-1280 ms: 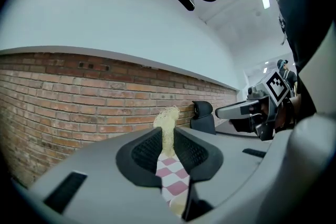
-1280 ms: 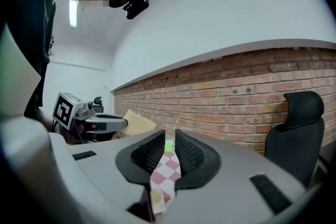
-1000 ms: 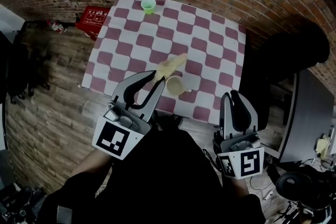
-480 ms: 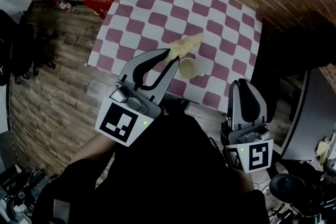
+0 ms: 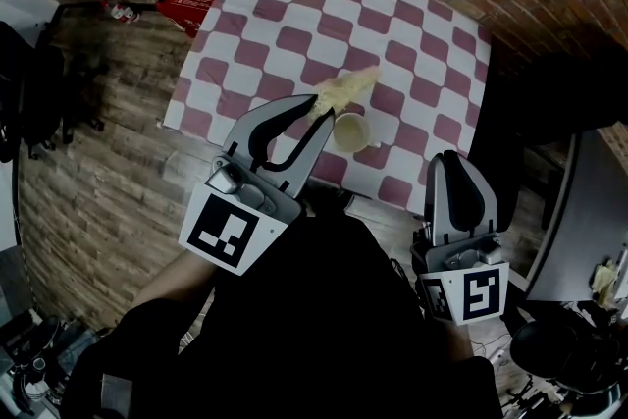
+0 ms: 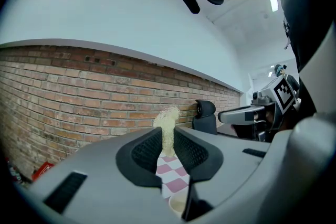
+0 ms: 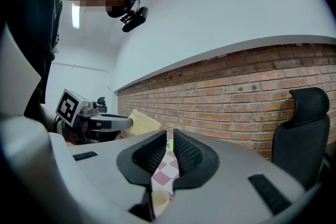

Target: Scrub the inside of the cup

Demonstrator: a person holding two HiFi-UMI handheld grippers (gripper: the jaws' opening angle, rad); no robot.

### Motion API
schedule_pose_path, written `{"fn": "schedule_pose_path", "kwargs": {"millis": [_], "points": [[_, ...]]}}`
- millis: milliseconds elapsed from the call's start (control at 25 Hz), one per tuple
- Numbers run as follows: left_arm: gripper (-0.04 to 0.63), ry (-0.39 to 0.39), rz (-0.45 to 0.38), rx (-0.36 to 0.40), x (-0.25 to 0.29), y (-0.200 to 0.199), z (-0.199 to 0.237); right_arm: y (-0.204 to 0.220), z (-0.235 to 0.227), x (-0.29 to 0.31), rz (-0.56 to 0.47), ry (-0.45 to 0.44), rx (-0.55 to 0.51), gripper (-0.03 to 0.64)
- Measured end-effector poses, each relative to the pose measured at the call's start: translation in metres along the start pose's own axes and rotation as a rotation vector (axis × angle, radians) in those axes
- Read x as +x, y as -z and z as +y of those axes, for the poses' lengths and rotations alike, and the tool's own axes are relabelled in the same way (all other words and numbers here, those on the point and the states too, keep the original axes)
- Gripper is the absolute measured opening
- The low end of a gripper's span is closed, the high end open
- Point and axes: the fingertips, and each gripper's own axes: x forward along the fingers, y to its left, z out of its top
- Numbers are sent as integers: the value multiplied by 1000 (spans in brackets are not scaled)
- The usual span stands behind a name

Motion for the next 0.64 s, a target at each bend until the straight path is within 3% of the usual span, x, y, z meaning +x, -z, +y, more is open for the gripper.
{"fn": "schedule_pose_path", "kwargs": {"millis": [640], "points": [[72, 15, 26, -5, 14, 4, 1, 4, -14, 8, 34, 42, -15, 55]]}}
